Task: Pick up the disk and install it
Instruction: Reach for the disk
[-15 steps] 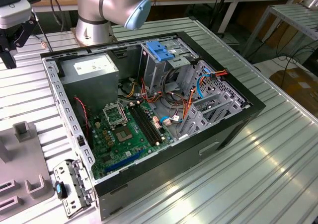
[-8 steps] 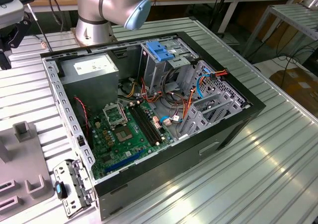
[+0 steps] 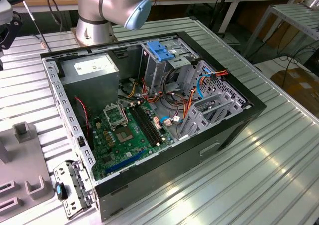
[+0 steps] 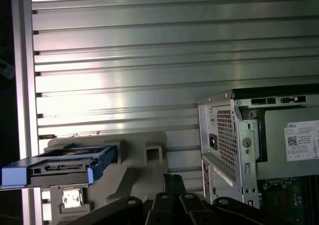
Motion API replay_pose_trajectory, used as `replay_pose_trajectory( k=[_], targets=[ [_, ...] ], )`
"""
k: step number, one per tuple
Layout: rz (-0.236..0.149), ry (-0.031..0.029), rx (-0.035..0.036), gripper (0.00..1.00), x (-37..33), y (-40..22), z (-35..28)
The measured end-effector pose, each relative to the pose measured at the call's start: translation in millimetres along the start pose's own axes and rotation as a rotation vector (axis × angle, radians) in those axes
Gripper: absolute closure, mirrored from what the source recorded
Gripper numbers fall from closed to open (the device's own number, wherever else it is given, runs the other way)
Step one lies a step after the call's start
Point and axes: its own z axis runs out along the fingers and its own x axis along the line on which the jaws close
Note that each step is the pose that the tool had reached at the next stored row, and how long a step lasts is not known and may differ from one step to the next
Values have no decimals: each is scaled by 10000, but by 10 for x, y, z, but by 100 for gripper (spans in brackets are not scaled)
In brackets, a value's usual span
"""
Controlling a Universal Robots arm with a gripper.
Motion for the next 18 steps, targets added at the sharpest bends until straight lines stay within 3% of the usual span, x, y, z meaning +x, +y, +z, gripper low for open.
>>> replay_pose_trajectory(
  k=[18],
  targets=[
    [0,1,0,89,261,-19,-7]
  ],
)
